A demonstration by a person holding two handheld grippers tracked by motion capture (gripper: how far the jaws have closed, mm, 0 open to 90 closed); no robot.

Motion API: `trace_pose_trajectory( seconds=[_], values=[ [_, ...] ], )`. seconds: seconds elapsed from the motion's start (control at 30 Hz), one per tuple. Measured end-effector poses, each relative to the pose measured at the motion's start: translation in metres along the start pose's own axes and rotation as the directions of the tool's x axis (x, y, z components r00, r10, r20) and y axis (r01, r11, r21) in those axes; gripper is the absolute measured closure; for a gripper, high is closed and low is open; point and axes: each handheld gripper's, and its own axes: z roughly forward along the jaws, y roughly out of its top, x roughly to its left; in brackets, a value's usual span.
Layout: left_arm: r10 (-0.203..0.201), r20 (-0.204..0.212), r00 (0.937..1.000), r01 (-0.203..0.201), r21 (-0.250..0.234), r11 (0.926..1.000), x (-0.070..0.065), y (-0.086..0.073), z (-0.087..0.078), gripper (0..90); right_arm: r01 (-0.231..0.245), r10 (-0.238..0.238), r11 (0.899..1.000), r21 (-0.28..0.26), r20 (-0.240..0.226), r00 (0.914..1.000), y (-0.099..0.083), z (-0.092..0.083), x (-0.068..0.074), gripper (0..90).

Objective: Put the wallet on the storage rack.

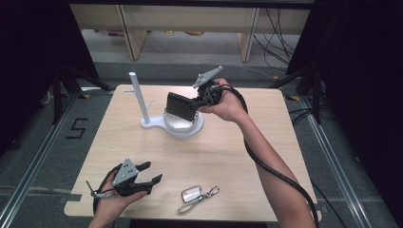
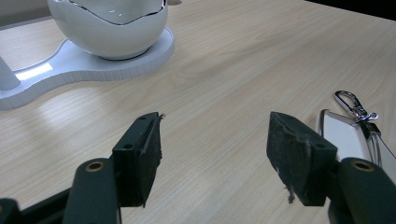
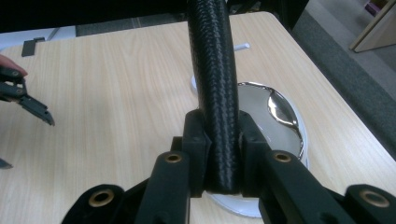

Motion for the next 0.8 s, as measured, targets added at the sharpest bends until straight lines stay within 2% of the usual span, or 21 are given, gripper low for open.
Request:
trace_pose_trajectory(
  seconds=[0.13,0.23,0.33,0.37,0.5,0.6,0.73,0.77,0.8],
  values=[
    [-0.003,-0.006,1.0000,0.003,0.009,1.0000,-0.001,0.000,-0.001,34.8,-0.012,0.012,1.000,-0.005,0.003,0.9999,-0.001,0.005,-0.005,78.2],
    [-0.004,-0.001,1.0000,0.004,0.006,1.0000,0.000,-0.001,0.000,34.8,-0.043,0.043,0.999,-0.007,0.015,0.9989,-0.003,0.012,-0.012,78.2],
    [-0.009,-0.001,1.0000,0.009,0.010,0.9999,0.000,-0.002,0.000,34.7,-0.055,0.055,0.998,-0.013,0.025,0.9982,-0.005,0.016,-0.015,78.2],
    [-0.014,0.001,0.9999,0.014,0.007,0.9999,0.000,-0.002,0.000,34.7,-0.077,0.077,0.997,-0.011,0.024,0.9967,-0.006,0.017,-0.015,78.2],
    [-0.010,0.001,1.0000,0.010,0.009,0.9999,0.000,-0.002,0.000,34.7,-0.062,0.063,0.998,-0.025,0.029,0.9976,-0.005,0.021,-0.019,78.2],
    [-0.009,-0.005,0.9999,0.009,0.015,0.9999,-0.001,-0.002,0.000,34.7,-0.081,0.082,0.996,-0.025,0.026,0.9963,-0.006,0.024,-0.020,78.2],
    [-0.009,-0.005,0.9999,0.009,0.016,0.9998,-0.001,-0.002,0.000,34.7,-0.079,0.080,0.997,-0.018,0.027,0.9964,-0.006,0.028,-0.021,78.2],
    [-0.010,-0.004,0.9999,0.010,0.015,0.9998,-0.001,-0.002,0.000,34.7,-0.096,0.096,0.995,-0.007,0.029,0.9950,-0.007,0.030,-0.021,78.2],
    [-0.010,-0.003,0.9999,0.010,0.015,0.9998,-0.001,-0.003,0.001,34.7,-0.087,0.087,0.996,-0.013,0.028,0.9958,-0.008,0.032,-0.022,78.1]
  ],
)
